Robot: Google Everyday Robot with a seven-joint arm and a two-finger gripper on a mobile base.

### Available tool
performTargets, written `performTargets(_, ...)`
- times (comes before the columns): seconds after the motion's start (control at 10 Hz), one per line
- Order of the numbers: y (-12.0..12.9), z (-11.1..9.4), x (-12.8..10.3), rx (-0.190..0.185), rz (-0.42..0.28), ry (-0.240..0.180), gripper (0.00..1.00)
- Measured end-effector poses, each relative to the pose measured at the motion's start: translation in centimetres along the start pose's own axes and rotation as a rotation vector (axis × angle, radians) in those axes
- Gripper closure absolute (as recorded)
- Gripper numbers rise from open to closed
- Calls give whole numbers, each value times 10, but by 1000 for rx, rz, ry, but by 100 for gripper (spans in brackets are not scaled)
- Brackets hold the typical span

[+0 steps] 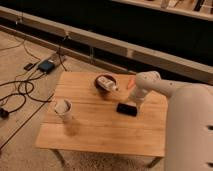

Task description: Push the eraser across the table

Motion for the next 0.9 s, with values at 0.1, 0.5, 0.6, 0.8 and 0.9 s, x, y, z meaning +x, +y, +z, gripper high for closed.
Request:
performTargets(0.1, 3, 2, 1, -7, -7, 4, 35)
performTargets(0.5, 28, 9, 7, -39, -45, 21, 35)
performTargets(0.6, 37, 10, 9, -48, -59, 25, 35)
performTargets(0.8, 50, 9, 14, -59, -83, 31, 35)
performTargets(0.9, 56, 9, 17, -62, -98, 35, 35)
